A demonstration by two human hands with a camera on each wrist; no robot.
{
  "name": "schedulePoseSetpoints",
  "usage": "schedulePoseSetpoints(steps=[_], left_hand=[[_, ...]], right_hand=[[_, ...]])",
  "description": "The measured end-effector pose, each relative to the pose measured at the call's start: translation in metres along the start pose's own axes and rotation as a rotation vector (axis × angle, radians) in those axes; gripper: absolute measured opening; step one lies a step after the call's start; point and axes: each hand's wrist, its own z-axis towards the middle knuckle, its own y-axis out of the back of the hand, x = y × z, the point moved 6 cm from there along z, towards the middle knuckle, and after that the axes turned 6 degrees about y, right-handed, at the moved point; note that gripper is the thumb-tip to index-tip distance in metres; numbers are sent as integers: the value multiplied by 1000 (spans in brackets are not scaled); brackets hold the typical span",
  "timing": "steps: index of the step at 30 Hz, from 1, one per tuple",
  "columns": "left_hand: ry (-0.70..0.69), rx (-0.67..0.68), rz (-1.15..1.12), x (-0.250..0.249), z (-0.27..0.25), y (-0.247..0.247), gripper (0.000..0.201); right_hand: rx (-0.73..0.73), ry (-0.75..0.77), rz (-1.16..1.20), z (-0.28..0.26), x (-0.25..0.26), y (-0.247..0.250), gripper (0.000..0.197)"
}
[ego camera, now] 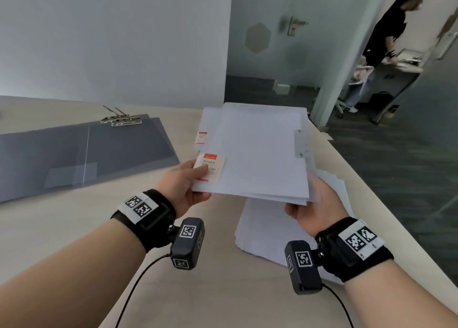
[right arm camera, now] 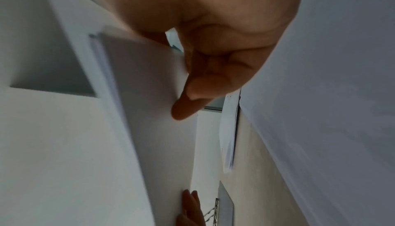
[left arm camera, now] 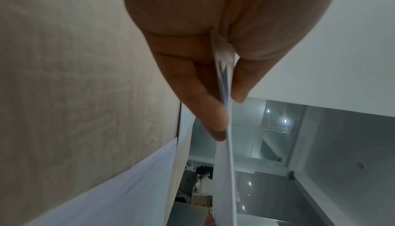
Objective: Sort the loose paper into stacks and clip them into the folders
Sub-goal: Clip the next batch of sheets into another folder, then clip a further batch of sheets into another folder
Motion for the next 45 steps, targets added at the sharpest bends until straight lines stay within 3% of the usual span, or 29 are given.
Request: schedulePoseSetpoints(steps=[8,14,18,20,23,27,32,35,39,42,45], left_hand=[[-121,-157,-9,-40,77,-7,29],[-105,-291,53,-71,142,-3,32],[-24,-349,104,-71,166,0,4],[25,-380,157,-70,172,4,14],[42,-476,294,-75,165,11,15],[-70,-575,662,-82,140,12,42],[-206,-467,1109,-53,98,-21,58],[-253,-349,1187,-27,69,-48,55],[-160,-136,1232,12,34,-85,41],[-56,-22,1340,36,17,-104,55],[42,51,1454,56,9,-114,74]], right_hand=[[-111,17,-176,6,3,47,20],[-89,-88,-185,8,-17,64,25],[-65,-74,-159,8,-22,69,24],[-50,-62,-158,8,-21,69,23],[-42,-56,-163,9,-20,70,24],[-69,-43,-143,8,-18,71,24],[-162,26,-85,-2,-10,69,22],[-185,98,-152,-15,0,72,21],[-238,172,-339,-36,16,87,19],[-313,205,-408,-49,30,107,18],[-350,129,-378,-51,29,130,20]])
